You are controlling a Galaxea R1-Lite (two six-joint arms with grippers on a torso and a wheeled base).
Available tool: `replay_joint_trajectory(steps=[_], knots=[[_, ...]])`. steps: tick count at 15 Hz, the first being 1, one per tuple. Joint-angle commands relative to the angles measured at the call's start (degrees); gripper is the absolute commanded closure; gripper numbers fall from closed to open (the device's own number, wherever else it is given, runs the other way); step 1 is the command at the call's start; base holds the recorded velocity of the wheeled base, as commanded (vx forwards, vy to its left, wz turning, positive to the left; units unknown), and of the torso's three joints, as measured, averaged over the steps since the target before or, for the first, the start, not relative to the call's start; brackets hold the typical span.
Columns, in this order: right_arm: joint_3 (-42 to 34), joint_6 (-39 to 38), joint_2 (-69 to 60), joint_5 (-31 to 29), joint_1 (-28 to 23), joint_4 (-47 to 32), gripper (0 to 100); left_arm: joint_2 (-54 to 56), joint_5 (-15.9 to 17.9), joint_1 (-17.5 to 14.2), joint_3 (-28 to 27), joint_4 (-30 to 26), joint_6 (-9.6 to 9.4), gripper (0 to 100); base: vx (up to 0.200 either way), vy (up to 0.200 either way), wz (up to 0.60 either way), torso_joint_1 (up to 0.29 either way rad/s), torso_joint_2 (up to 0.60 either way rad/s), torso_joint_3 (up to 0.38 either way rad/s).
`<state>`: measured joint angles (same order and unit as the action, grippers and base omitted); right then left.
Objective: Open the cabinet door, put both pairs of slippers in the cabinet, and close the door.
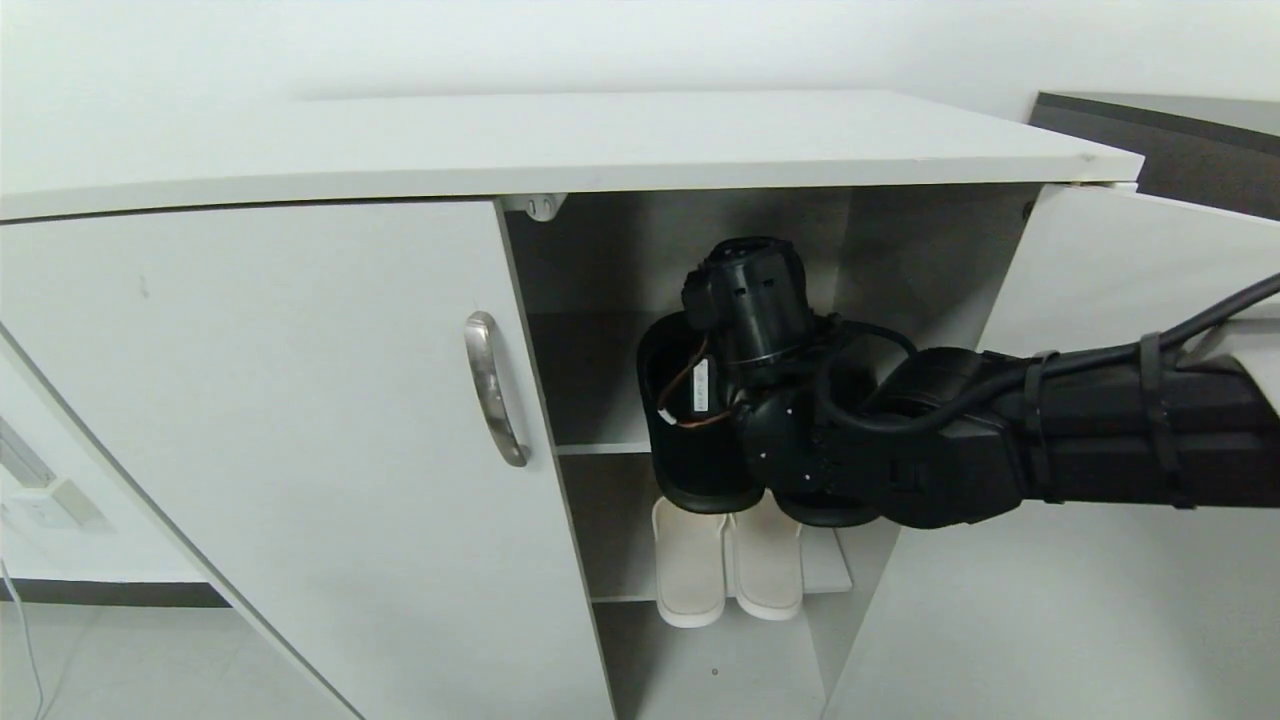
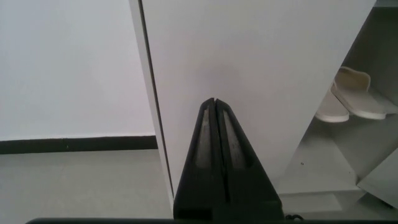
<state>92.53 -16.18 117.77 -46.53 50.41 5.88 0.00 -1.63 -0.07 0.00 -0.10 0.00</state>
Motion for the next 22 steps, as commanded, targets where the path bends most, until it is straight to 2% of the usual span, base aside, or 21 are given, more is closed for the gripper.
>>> replay_joint_trajectory(steps=[1, 2, 8, 17, 18, 22], knots=[[5.5, 0.0, 3.3, 0.3, -1.0, -1.8, 100, 0.0, 0.0, 0.0, 0.0, 0.0, 0.0, 100, 0.0, 0.0, 0.0, 0.0, 0.0, 0.0], [9.3, 0.0, 5.3, 0.4, -2.0, -3.2, 100, 0.0, 0.0, 0.0, 0.0, 0.0, 0.0, 100, 0.0, 0.0, 0.0, 0.0, 0.0, 0.0], [18.8, 0.0, 10.2, 2.1, -4.7, -6.4, 100, 0.0, 0.0, 0.0, 0.0, 0.0, 0.0, 100, 0.0, 0.0, 0.0, 0.0, 0.0, 0.0], [19.7, 0.3, 11.3, 2.0, -5.0, -6.5, 100, 0.0, -0.1, 0.0, 0.0, 0.0, 0.09, 100, 0.0, 0.0, 0.0, 0.0, 0.0, 0.0], [19.6, 0.3, 11.3, 2.0, -5.0, -6.5, 0, 0.0, -0.1, 0.0, 0.0, 0.0, 0.09, 100, 0.0, 0.0, 0.0, 0.0, 0.0, 0.0], [19.2, 0.3, 9.9, 1.9, -4.5, -7.9, 0, 0.0, 0.0, 0.0, 0.0, 0.0, 0.09, 100, 0.0, 0.0, 0.0, 0.0, 0.0, 0.0]])
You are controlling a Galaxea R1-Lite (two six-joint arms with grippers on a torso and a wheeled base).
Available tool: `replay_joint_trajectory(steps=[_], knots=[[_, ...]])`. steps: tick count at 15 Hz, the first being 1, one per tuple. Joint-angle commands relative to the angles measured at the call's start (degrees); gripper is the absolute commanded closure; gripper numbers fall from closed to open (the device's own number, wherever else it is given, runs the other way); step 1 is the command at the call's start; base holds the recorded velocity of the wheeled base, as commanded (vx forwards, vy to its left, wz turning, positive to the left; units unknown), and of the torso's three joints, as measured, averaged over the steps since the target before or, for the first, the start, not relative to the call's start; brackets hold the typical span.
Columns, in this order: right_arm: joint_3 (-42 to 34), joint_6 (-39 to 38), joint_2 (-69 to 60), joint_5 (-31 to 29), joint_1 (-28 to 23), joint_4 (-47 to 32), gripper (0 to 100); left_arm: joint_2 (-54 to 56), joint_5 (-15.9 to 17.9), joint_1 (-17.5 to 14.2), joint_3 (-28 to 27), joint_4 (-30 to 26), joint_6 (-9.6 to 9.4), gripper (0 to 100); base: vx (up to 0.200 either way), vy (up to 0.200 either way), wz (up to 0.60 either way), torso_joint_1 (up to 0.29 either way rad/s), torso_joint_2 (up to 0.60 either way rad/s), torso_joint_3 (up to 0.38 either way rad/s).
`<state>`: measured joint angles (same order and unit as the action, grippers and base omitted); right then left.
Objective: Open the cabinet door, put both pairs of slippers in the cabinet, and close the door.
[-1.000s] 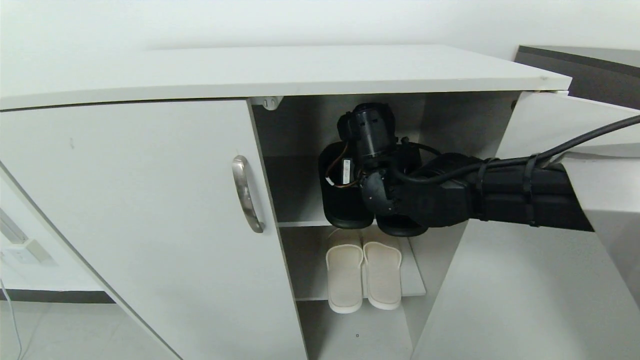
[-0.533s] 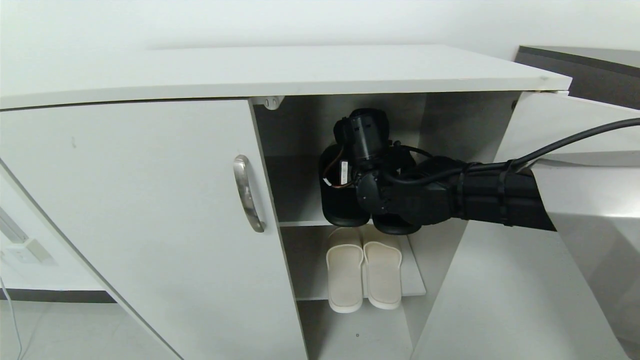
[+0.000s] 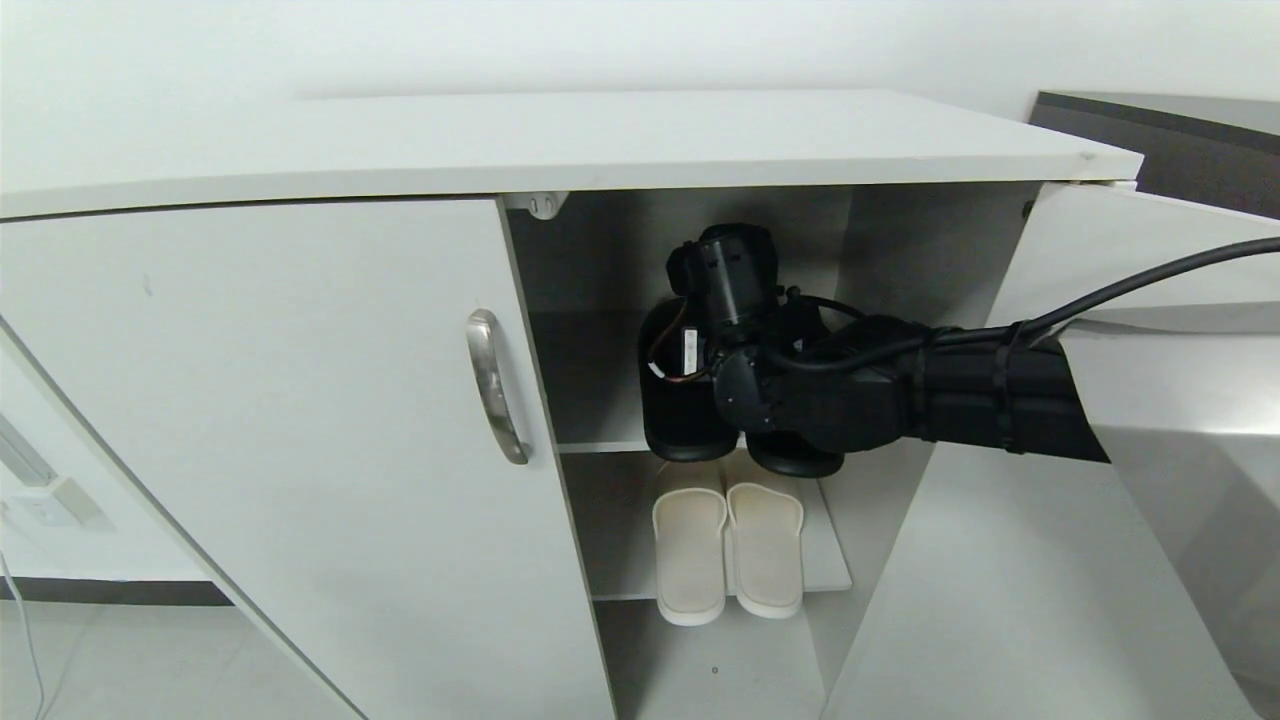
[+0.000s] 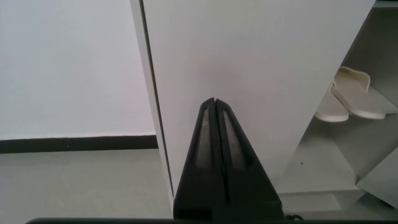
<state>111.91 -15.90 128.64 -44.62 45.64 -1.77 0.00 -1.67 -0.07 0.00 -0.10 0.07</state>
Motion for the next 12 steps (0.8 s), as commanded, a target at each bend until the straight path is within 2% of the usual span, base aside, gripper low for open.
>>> replay_joint_trajectory(steps=[1, 8, 12], knots=[[-0.7, -0.2, -1.5, -0.2, 0.6, -0.4, 0, 0.0, 0.0, 0.0, 0.0, 0.0, 0.01, 100, 0.0, 0.0, 0.0, 0.0, 0.0, 0.0], [-12.2, -2.0, -10.3, -1.3, 4.0, 0.4, 0, 0.0, 0.0, 0.0, 0.0, 0.0, 0.01, 100, 0.0, 0.0, 0.0, 0.0, 0.0, 0.0], [-25.3, -2.4, -19.2, -1.3, 8.1, 4.4, 0, 0.0, 0.0, 0.0, 0.0, 0.0, 0.01, 100, 0.0, 0.0, 0.0, 0.0, 0.0, 0.0]])
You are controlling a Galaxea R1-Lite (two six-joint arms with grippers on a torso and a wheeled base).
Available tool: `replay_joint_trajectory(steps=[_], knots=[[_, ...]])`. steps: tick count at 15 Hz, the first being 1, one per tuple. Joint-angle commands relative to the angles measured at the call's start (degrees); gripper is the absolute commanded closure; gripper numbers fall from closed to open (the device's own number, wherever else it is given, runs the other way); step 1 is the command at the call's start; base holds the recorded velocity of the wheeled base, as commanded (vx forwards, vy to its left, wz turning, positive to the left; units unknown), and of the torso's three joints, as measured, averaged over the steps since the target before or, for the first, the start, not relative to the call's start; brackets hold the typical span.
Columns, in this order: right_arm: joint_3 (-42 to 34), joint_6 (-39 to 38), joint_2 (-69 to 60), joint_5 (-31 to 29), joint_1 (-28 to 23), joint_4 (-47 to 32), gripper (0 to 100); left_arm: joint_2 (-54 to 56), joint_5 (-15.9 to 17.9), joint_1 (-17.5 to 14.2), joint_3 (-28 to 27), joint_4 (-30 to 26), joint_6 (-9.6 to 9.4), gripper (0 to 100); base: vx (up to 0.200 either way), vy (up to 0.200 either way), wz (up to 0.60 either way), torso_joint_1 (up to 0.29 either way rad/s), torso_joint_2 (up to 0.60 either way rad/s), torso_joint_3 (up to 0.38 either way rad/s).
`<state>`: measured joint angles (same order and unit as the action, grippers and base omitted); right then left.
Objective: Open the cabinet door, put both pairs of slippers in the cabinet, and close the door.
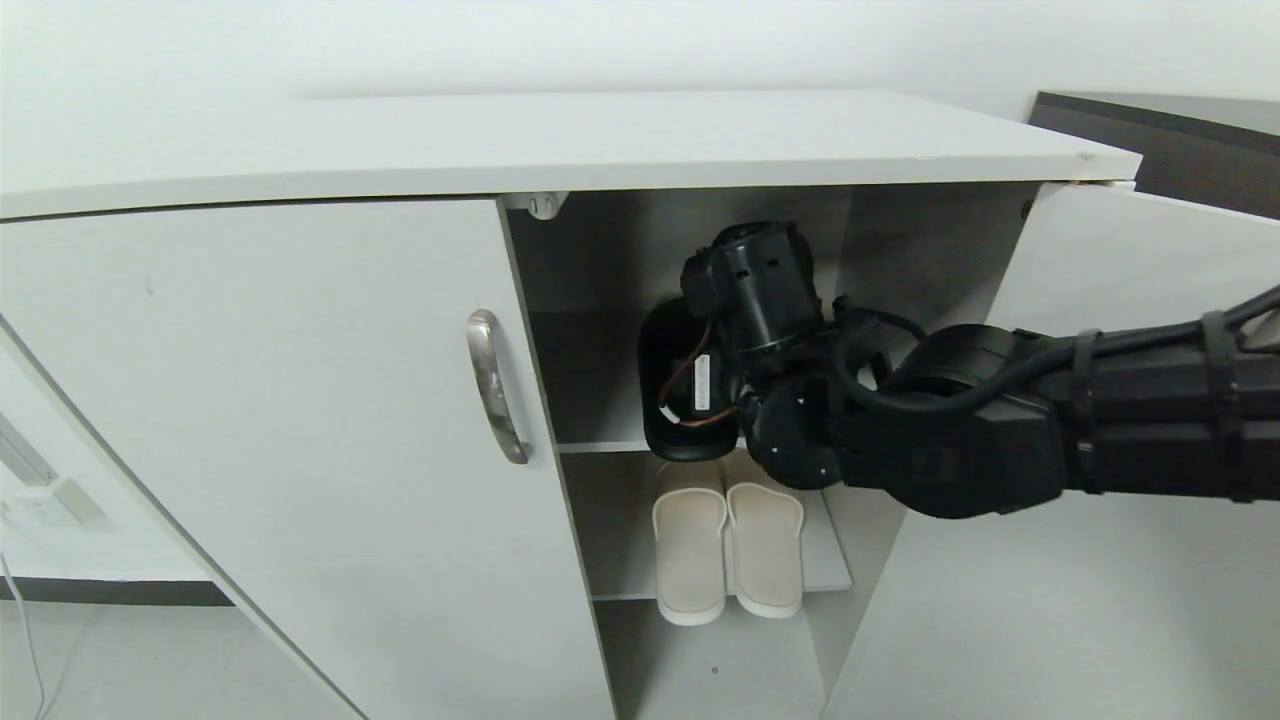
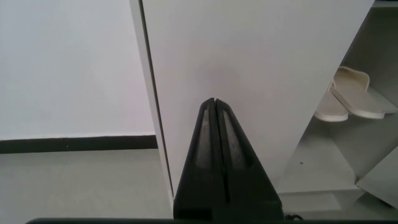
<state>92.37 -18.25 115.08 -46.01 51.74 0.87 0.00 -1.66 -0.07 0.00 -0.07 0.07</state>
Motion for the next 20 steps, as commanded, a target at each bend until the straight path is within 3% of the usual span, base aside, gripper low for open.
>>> replay_joint_trajectory(steps=[1, 6, 7, 11, 20], knots=[[-10.0, 0.1, -8.0, 0.1, 2.8, 4.1, 0, 0.0, 0.0, 0.0, 0.0, 0.0, 0.01, 100, 0.0, 0.0, 0.0, 0.0, 0.0, 0.0], [-27.7, 1.2, -16.6, 5.1, 5.0, 15.7, 0, 0.0, 0.0, 0.0, 0.0, 0.0, 0.01, 100, 0.0, 0.0, 0.0, 0.0, 0.0, 0.0], [-30.1, 2.1, -17.3, 5.7, 5.2, 18.1, 100, 0.0, -0.1, 0.0, 0.0, 0.0, 0.1, 100, 0.0, 0.0, 0.0, 0.0, 0.0, 0.0], [-36.6, 4.3, -19.4, 9.1, 6.6, 25.4, 100, 0.0, 0.1, 0.0, 0.0, 0.0, -0.07, 100, 0.0, 0.0, 0.0, 0.0, 0.0, 0.0], [-37.0, 4.6, -19.7, 10.0, 7.4, 26.3, 100, 0.0, 0.2, 0.0, 0.0, 0.0, -0.07, 100, 0.0, 0.0, 0.0, 0.0, 0.0, 0.0]])
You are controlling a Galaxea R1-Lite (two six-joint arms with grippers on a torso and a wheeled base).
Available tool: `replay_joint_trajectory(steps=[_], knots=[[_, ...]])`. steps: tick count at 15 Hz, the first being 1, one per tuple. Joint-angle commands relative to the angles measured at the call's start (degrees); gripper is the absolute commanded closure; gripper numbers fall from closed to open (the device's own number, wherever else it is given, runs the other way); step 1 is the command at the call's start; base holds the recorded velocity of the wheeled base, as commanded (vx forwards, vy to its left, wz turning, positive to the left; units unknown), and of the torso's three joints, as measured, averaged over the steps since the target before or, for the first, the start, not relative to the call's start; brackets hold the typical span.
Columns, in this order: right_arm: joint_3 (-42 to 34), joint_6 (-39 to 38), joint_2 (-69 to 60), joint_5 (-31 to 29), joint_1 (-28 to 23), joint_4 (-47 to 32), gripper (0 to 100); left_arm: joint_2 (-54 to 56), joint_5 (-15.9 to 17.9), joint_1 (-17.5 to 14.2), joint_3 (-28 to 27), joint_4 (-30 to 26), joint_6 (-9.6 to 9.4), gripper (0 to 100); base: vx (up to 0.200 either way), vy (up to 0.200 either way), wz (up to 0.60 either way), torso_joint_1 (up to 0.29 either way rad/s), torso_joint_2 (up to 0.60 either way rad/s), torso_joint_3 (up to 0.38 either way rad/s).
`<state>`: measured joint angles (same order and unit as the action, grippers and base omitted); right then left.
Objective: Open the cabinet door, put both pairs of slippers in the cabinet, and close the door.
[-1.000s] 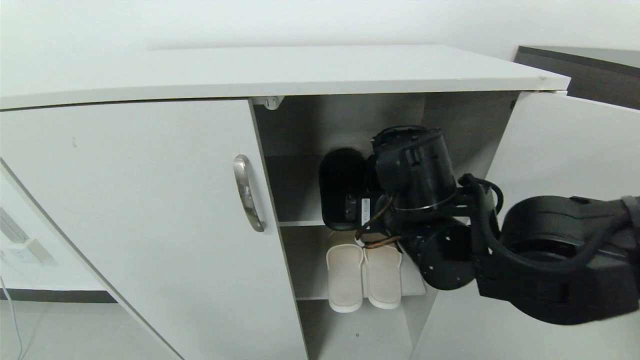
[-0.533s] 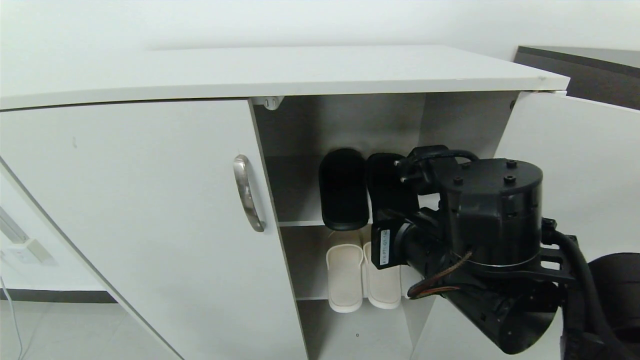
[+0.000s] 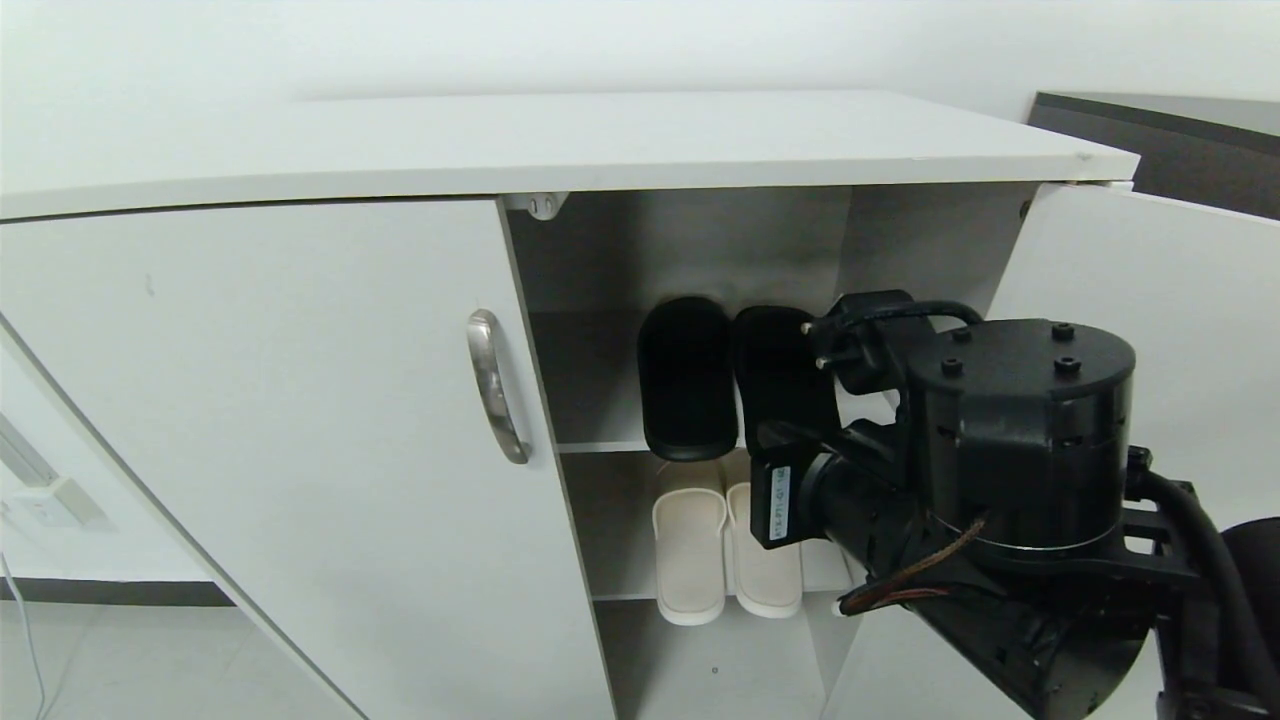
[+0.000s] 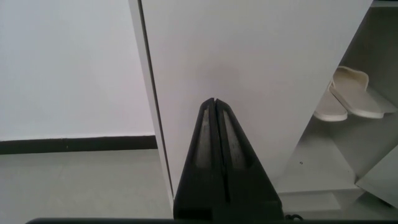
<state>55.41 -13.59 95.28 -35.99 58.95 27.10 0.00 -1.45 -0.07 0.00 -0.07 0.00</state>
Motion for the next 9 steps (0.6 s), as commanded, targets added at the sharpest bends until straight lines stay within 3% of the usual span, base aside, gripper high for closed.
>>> replay_joint_trajectory(steps=[1, 2, 9], knots=[[0.1, 0.0, 0.1, 0.0, 0.4, 0.0, 100, 0.0, 0.0, 0.0, 0.0, 0.0, 0.0, 100, 0.0, 0.0, 0.0, 0.0, 0.0, 0.0], [0.1, 0.0, 0.2, 0.0, 0.4, 0.0, 100, 0.0, 0.0, 0.0, 0.0, 0.0, 0.0, 100, 0.0, 0.0, 0.0, 0.0, 0.0, 0.0], [-0.1, -0.1, 1.0, 0.0, 0.4, 0.1, 100, 0.0, 0.0, 0.0, 0.0, 0.0, 0.0, 100, -0.2, 0.0, 0.0, 0.002, 0.0, 0.002]])
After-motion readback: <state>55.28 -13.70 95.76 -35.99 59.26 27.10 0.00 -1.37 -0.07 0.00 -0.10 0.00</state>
